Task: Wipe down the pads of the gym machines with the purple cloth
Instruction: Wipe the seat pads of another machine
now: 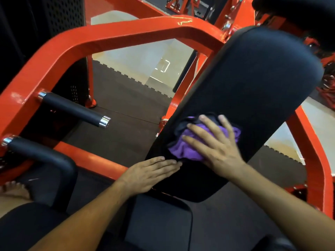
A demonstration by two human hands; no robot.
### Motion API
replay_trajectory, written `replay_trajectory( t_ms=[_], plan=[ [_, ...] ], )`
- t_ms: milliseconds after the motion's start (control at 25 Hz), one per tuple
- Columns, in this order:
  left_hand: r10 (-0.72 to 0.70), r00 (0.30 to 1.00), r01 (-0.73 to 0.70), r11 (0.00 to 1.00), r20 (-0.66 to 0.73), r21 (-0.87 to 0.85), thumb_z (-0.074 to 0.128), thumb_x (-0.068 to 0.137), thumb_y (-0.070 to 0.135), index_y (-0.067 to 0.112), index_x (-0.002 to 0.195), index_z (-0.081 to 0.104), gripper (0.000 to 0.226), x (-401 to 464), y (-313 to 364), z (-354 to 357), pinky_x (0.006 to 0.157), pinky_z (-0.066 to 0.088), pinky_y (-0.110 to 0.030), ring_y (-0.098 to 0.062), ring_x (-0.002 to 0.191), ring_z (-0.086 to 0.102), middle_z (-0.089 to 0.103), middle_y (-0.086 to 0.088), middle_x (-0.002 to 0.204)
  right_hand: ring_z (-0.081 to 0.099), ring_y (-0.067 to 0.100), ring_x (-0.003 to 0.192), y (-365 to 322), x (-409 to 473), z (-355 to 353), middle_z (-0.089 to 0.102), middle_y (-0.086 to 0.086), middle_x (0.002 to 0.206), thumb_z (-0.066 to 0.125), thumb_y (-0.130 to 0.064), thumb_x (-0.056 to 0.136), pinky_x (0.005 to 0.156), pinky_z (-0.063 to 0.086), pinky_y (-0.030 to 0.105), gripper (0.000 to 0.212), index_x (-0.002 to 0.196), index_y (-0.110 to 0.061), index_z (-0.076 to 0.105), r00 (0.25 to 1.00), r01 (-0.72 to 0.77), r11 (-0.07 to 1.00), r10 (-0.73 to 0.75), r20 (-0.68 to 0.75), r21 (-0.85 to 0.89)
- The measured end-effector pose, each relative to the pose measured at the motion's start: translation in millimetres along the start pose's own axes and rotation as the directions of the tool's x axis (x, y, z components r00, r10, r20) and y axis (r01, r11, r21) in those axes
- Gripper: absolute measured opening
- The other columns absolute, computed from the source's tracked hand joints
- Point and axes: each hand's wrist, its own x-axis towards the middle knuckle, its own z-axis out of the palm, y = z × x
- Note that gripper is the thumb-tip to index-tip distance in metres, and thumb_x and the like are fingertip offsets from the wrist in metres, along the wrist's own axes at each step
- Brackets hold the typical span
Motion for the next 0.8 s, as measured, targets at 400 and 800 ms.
replay_trajectory(
  t_ms=[400,800],
  plan=[
    [-0.008,0.994,0.01,1.0,0.107,-0.019,0.035,0.085,0.006,0.007,0.164,0.018,0.081,-27,9,4,0.127,0.015,-0.04,-0.018,0.159,0.012,0.009,-0.007,0.174,0.047,0.036,0.14,-40,55,33,0.058,0.007,0.145,0.065,-0.033,0.096,0.117,0.024,0.061,0.041,0.135,-0.02,0.065,0.999,-0.009,1.0,0.01,-0.047,0.019],
    [-0.088,0.98,0.104,0.991,0.177,-0.084,0.055,0.092,0.018,0.005,0.164,0.009,0.087,-29,19,-12,0.13,0.011,-0.042,-0.024,0.16,0.007,0.004,-0.012,0.173,0.031,0.037,0.149,15,-46,3,0.044,0.006,0.157,0.049,-0.014,0.105,0.12,0.022,0.061,0.041,0.145,-0.023,0.055,0.912,0.349,0.937,-0.341,0.229,0.008]
  ],
)
